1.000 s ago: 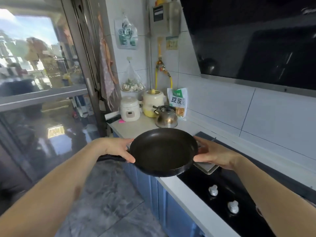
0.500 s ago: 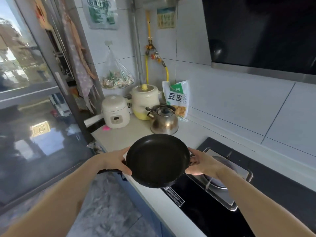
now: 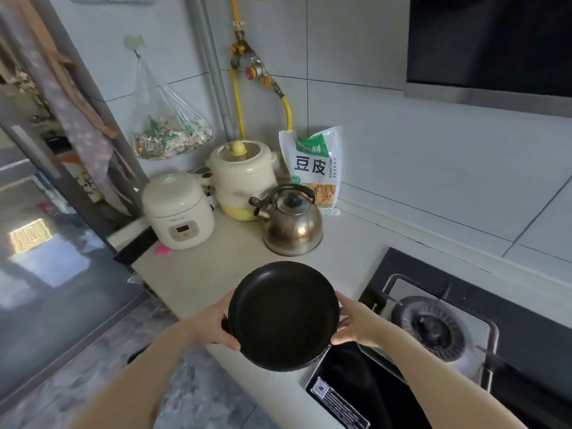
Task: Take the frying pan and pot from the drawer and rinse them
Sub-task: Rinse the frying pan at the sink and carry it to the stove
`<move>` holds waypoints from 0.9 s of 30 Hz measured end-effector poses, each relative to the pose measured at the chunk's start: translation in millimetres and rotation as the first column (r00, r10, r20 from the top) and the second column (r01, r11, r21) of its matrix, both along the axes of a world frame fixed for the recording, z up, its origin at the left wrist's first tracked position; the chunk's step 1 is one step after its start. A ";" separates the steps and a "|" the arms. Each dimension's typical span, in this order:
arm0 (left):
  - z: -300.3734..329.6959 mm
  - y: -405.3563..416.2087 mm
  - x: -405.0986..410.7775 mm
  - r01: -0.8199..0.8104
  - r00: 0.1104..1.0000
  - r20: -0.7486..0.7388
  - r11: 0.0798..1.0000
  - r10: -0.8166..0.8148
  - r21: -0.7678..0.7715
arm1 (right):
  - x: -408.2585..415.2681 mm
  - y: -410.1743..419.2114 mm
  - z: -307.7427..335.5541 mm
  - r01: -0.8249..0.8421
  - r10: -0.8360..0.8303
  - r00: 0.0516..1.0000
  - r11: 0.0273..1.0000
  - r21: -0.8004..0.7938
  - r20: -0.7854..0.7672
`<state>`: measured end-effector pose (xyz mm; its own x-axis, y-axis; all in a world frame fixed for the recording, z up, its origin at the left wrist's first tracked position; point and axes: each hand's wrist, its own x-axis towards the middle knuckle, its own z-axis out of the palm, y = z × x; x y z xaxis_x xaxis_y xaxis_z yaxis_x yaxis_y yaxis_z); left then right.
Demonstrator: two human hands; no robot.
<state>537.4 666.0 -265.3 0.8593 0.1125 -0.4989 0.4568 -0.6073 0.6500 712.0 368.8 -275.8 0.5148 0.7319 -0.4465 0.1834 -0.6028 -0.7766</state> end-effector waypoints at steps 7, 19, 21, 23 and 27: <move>-21.8 6.7 10.9 0.001 1.000 -0.011 1.000 -0.001 0.009 | 6.0 8.1 -11.4 0.024 -0.021 0.999 0.998 -0.064 0.036; -39.1 5.8 10.6 -0.018 1.000 -0.011 0.999 0.018 0.028 | -8.3 9.2 -18.3 0.097 -0.091 0.994 0.988 -0.117 0.055; -39.8 7.5 9.8 -0.021 1.000 0.003 0.999 0.021 0.039 | -10.5 11.3 -17.7 0.102 -0.095 0.994 0.987 -0.122 0.062; -38.2 7.3 10.1 -0.019 1.000 -0.003 0.999 0.019 0.048 | -12.5 13.4 -17.8 0.101 -0.091 0.993 0.986 -0.129 0.080; -38.0 7.2 12.1 -0.004 1.000 -0.025 0.998 0.006 0.060 | -16.4 14.0 -17.3 0.118 -0.100 0.987 0.982 -0.146 0.124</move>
<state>549.5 673.3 -303.3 0.8460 0.1470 -0.5125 0.4755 -0.6428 0.6006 695.6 382.8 -293.1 0.6423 0.5962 -0.4816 0.1930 -0.7339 -0.6513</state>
